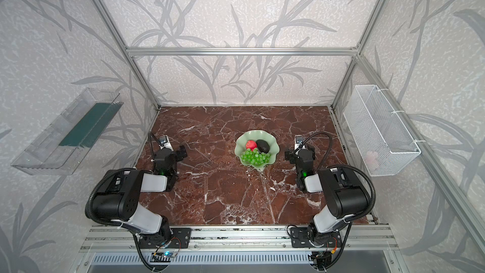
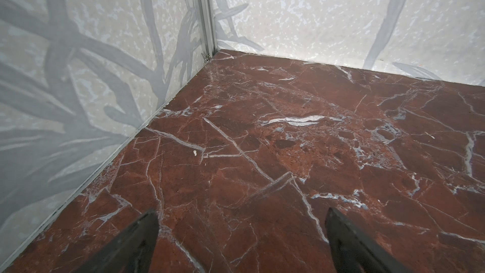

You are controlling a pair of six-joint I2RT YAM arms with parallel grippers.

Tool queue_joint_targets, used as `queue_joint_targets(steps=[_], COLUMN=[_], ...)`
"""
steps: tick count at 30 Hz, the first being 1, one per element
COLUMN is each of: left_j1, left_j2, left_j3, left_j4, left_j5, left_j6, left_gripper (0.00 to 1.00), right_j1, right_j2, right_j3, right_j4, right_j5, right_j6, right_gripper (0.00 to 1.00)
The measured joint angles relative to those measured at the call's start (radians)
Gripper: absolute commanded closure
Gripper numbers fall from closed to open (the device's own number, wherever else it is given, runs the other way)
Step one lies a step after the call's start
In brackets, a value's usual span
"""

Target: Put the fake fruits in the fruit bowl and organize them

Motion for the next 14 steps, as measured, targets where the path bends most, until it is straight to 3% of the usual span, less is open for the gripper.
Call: queue_joint_targets(steps=[14], left_j1=[0.000], left_j2=[0.000], left_j3=[0.000], left_j4=[0.000], left_j5=[0.000], left_j6=[0.003], left_gripper=[0.01], right_j1=[0.000], right_j2=[0.000], right_j3=[0.000], right_j4=[-0.004], right_j5=[0.006], right_j6=[0.000], right_gripper=[0.01])
